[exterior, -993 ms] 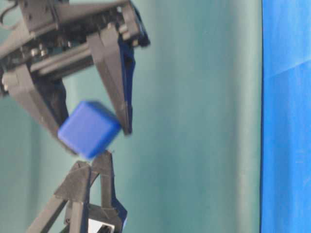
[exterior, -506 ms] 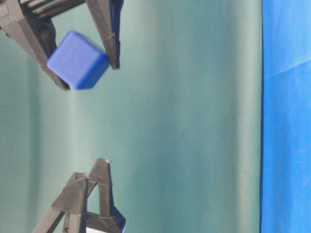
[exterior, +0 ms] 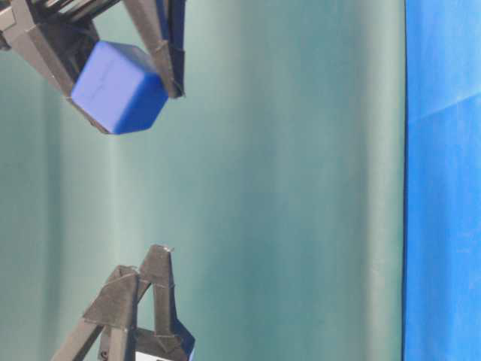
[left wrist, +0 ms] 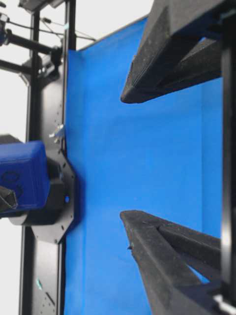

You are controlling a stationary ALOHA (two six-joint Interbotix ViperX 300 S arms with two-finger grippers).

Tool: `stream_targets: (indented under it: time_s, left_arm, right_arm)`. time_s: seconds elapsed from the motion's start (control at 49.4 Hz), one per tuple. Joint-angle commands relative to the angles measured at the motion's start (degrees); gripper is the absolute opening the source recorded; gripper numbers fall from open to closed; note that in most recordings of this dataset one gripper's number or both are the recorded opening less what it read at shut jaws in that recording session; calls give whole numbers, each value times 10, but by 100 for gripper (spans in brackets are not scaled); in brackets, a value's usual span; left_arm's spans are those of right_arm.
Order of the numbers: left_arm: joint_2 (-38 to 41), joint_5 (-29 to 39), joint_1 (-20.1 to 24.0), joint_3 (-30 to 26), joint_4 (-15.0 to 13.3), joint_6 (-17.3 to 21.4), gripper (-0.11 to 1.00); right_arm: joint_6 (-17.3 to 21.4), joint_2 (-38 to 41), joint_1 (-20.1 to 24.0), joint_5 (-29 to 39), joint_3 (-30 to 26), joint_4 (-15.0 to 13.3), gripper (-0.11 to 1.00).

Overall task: Handover the blue block to the right arm after grasping it with the left arm, then place it in the designated position.
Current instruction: 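Hold the cube in the right gripper near the table center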

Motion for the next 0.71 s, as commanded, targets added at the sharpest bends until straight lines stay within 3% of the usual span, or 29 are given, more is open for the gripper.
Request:
stream_targets:
  time_s: [0.0,0.101,0.223,0.486,0.588,0.689]
  left_arm:
    - [-9,-4,4,-7,1,1,93]
    - [-9,-4,4,-7,1,2,93]
    - [-7,-4,4,-9,2,4,93]
    - [-6,-4,4,-10,2,5,93]
    - [-7,-4,4,-10,1,6,93]
    - [-7,-4,4,-10,1,6,93]
  right_arm:
    - [49,-6,1,-11,-12,32,52]
    - [136,-6,1,-12,-12,70,52]
    - [231,-5,1,-12,-12,91,52]
    - [412,-5,1,-13,-16,91,52]
    - [454,-5,1,-13,-15,91,52]
    - [464,-5,1,-13,-16,91,52]
